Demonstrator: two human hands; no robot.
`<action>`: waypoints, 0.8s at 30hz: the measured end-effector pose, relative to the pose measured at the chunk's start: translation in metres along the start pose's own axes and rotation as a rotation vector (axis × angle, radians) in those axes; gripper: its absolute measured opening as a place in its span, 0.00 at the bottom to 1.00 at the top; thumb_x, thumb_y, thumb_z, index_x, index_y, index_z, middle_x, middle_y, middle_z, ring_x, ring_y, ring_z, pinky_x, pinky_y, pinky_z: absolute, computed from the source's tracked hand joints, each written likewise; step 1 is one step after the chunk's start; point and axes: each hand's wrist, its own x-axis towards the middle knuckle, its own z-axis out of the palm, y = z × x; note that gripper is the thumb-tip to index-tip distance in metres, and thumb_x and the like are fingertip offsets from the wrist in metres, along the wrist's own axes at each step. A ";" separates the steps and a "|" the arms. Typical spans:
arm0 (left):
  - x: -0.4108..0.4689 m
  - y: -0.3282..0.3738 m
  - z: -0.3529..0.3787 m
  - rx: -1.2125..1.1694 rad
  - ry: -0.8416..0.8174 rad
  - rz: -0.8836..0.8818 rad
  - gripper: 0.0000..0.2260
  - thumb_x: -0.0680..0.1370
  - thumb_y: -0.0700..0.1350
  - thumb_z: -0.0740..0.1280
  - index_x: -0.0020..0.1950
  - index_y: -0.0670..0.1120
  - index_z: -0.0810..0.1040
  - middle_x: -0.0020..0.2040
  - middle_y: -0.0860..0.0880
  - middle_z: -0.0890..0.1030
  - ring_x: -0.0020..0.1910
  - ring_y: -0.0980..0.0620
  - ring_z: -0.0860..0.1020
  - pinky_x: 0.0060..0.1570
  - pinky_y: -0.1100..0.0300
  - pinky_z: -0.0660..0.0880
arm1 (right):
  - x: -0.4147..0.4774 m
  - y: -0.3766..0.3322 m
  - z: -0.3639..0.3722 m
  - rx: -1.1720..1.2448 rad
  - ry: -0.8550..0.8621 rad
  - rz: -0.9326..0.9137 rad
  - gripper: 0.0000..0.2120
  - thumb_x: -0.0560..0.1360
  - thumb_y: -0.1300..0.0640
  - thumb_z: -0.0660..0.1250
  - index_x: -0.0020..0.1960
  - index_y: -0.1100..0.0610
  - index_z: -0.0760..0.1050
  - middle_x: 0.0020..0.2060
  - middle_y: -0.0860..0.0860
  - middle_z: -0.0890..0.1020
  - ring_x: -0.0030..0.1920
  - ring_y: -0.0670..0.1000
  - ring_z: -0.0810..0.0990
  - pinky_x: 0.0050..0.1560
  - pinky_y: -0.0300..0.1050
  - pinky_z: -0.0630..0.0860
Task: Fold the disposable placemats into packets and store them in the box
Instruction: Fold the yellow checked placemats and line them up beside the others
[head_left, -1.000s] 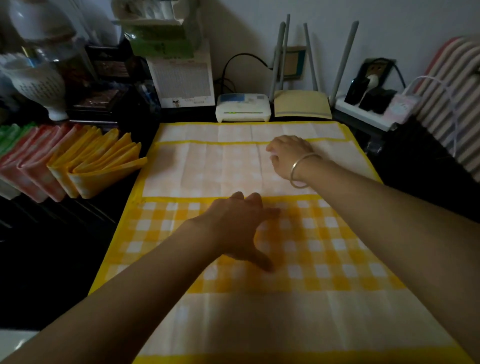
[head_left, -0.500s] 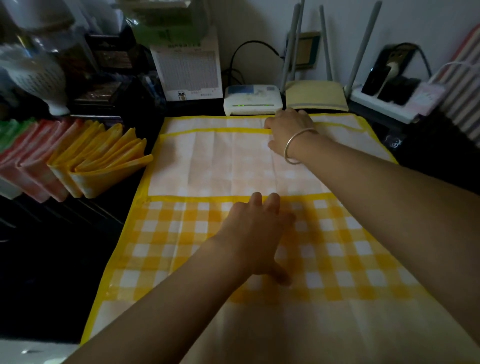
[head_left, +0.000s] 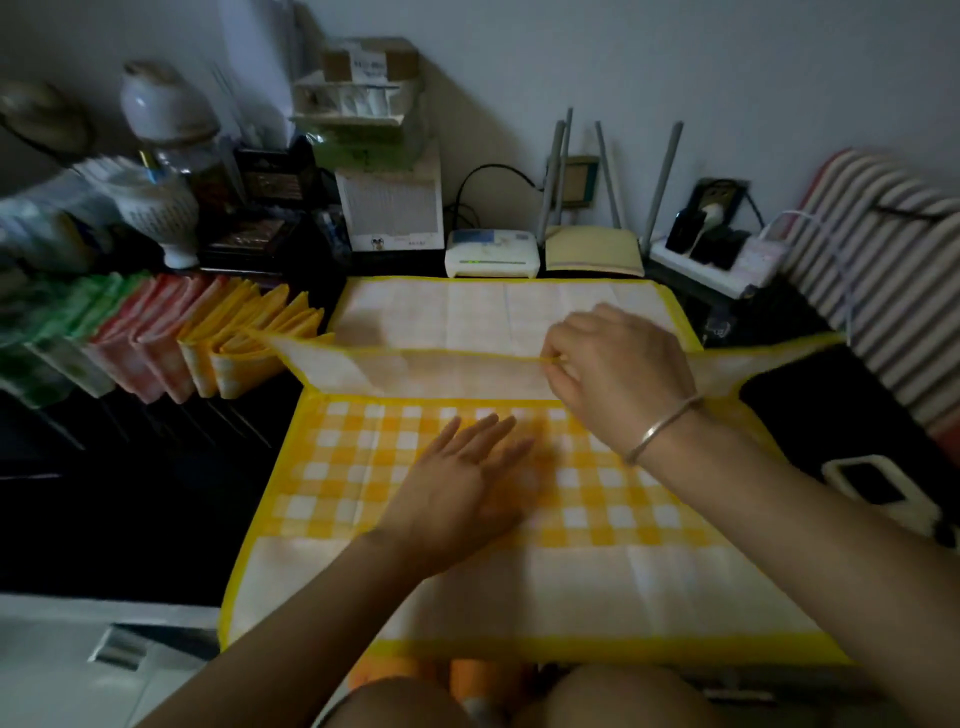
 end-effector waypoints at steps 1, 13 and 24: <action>-0.007 -0.003 0.001 -0.013 0.076 0.030 0.28 0.75 0.60 0.59 0.75 0.54 0.68 0.76 0.48 0.66 0.74 0.47 0.65 0.75 0.52 0.56 | -0.012 -0.004 0.001 0.032 -0.014 -0.007 0.06 0.64 0.55 0.75 0.35 0.52 0.78 0.31 0.49 0.79 0.37 0.56 0.79 0.32 0.42 0.71; -0.087 -0.016 -0.010 0.134 0.339 0.070 0.11 0.76 0.51 0.64 0.52 0.50 0.82 0.50 0.52 0.80 0.47 0.50 0.78 0.38 0.58 0.76 | -0.121 -0.023 0.035 0.160 -0.233 -0.097 0.13 0.68 0.49 0.59 0.41 0.48 0.83 0.39 0.43 0.83 0.41 0.49 0.82 0.36 0.41 0.78; -0.091 -0.023 0.011 0.139 0.361 0.023 0.12 0.79 0.51 0.60 0.47 0.50 0.83 0.47 0.53 0.82 0.44 0.50 0.81 0.34 0.57 0.78 | -0.147 -0.028 0.053 0.228 -0.134 -0.047 0.16 0.60 0.63 0.78 0.47 0.54 0.84 0.46 0.48 0.84 0.44 0.51 0.83 0.36 0.43 0.81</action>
